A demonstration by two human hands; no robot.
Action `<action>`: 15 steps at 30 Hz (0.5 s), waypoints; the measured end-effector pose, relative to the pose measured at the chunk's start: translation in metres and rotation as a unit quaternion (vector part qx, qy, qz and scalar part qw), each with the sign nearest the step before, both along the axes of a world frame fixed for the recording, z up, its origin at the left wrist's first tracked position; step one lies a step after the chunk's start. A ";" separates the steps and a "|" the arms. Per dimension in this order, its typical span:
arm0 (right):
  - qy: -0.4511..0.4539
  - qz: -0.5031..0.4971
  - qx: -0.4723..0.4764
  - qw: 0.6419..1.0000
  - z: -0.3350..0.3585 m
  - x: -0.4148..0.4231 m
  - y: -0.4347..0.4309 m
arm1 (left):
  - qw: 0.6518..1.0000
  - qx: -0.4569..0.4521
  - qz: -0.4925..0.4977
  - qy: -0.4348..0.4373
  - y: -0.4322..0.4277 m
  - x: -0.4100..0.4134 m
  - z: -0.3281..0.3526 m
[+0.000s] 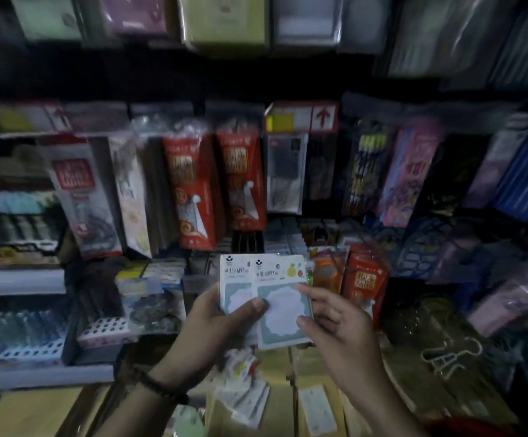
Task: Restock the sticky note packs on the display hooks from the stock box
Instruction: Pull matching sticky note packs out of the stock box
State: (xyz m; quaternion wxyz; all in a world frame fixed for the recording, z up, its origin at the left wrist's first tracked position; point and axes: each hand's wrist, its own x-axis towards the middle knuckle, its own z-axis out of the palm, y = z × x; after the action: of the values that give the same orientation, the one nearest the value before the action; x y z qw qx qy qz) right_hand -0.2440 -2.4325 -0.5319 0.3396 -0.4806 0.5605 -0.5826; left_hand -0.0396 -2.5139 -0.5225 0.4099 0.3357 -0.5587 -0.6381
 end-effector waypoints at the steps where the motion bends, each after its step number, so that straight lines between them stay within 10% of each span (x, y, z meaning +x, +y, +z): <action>1: -0.003 -0.008 -0.018 1.000 0.013 -0.002 -0.002 | 1.000 -0.014 0.001 0.006 0.001 -0.003 0.017; 15: 0.012 -0.079 -0.237 0.968 0.210 -0.075 -0.022 | 0.971 -0.236 -0.032 -0.008 -0.013 -0.065 0.235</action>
State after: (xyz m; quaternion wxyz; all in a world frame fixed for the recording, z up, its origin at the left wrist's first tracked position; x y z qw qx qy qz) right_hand -0.3192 -2.4547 -0.3224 0.1617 -0.5082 0.4465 -0.7185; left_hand -0.1048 -2.5274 -0.2875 0.4521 0.2164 -0.7074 -0.4983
